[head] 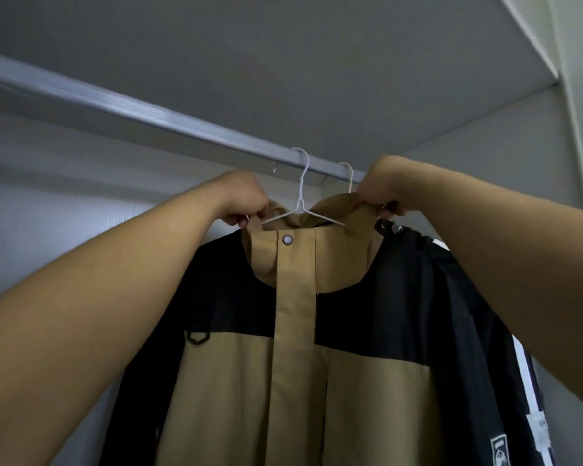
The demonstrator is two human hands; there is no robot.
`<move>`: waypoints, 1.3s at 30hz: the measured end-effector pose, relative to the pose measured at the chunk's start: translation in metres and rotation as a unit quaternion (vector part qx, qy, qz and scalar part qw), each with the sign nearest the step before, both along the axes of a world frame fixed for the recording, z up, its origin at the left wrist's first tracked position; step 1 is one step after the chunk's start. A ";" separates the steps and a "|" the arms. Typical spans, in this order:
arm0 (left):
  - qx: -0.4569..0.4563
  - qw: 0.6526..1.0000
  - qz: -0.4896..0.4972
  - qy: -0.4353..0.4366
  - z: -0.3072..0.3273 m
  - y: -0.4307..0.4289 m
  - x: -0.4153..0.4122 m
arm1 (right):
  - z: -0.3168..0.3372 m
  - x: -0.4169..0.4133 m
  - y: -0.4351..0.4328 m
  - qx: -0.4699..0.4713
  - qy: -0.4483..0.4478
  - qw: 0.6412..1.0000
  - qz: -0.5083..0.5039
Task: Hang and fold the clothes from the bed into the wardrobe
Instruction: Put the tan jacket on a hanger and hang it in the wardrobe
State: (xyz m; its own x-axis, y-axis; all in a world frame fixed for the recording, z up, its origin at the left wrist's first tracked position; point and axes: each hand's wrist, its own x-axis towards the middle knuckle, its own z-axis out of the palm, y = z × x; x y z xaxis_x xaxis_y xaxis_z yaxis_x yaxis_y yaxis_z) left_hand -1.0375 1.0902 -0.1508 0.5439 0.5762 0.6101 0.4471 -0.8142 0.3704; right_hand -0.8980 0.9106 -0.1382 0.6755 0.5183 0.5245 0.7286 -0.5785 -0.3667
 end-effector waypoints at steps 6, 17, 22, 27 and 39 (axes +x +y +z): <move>-0.064 0.992 0.004 -0.109 0.000 0.020 -0.003 | 0.003 0.010 0.004 0.082 0.035 0.996 -0.007; -0.109 0.992 -0.002 -0.060 0.004 0.003 -0.002 | 0.003 -0.004 0.005 -0.020 0.112 0.993 0.001; -0.184 0.973 -0.043 -0.136 0.003 0.021 -0.009 | 0.009 0.000 -0.006 0.052 0.165 0.984 0.040; -0.259 0.896 -0.127 -0.338 -0.004 0.034 -0.014 | 0.008 0.026 -0.014 0.231 0.303 0.922 0.071; -0.100 0.959 -0.033 -0.262 -0.120 0.099 -0.018 | -0.109 0.021 -0.009 0.216 -0.138 0.965 -0.055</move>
State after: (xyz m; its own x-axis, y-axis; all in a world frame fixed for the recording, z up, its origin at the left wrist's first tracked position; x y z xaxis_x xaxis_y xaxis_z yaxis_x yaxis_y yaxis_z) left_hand -1.0556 1.1895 -0.2705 0.2331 0.6847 0.6905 0.1068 -0.7238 0.6817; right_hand -0.8770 0.9015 -0.2476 0.5171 0.1454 0.8435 0.7765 -0.4944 -0.3908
